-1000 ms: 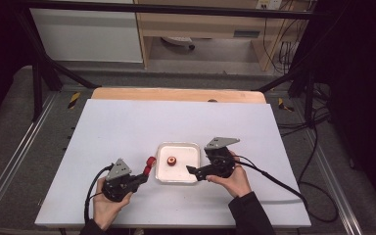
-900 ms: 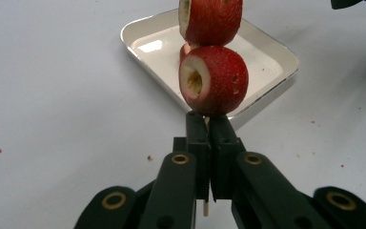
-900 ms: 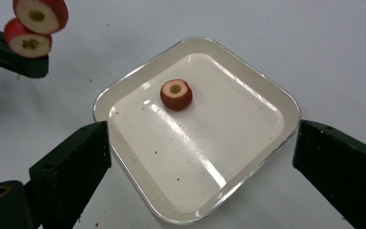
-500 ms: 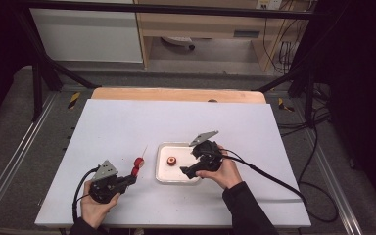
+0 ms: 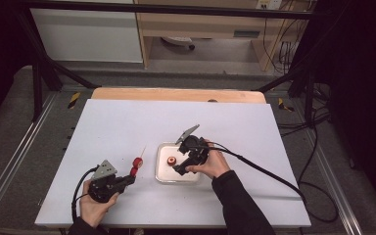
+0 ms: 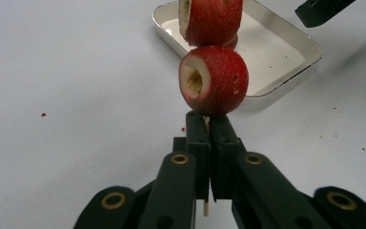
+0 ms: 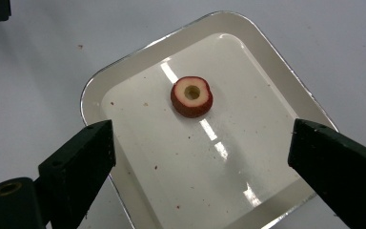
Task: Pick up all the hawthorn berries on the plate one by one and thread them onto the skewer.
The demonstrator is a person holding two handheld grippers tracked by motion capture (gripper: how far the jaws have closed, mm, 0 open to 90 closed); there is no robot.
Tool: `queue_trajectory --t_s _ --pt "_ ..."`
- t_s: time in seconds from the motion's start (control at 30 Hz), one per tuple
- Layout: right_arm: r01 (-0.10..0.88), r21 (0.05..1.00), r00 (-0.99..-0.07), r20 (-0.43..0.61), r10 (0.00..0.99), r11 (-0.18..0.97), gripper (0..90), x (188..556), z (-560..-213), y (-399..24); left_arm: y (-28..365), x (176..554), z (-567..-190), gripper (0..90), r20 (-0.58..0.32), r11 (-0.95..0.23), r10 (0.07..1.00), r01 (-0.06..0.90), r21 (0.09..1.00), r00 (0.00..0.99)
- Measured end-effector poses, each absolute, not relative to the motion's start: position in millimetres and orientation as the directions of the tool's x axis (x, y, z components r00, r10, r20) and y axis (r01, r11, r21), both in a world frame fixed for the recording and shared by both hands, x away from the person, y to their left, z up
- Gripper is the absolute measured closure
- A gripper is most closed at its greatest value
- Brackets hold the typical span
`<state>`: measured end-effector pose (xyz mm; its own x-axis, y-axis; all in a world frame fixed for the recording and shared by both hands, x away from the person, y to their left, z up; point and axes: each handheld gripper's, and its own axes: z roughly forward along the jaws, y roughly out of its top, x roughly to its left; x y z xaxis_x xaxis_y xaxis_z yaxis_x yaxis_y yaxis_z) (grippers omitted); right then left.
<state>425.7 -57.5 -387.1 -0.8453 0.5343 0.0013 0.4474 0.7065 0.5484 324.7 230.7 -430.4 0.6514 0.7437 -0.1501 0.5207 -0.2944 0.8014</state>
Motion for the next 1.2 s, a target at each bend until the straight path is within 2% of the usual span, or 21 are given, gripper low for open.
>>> queue_trajectory --t_s 0.47,0.63,1.2 --pt "0.398 0.478 -0.888 -0.016 0.460 0.783 14.6 447 -391 -38 231 326 -431 88.2 -0.148 -0.300 0.745 0.524 0.797 0.651" --pt "0.399 0.485 -0.891 0.003 0.455 0.778 19.0 454 -393 -32 231 326 -432 88.1 -0.149 -0.299 0.745 0.526 0.796 0.650" --pt "0.355 0.374 -0.926 0.017 0.376 0.857 43.1 468 -406 -11 231 326 -433 88.2 -0.149 -0.305 0.742 0.528 0.793 0.653"
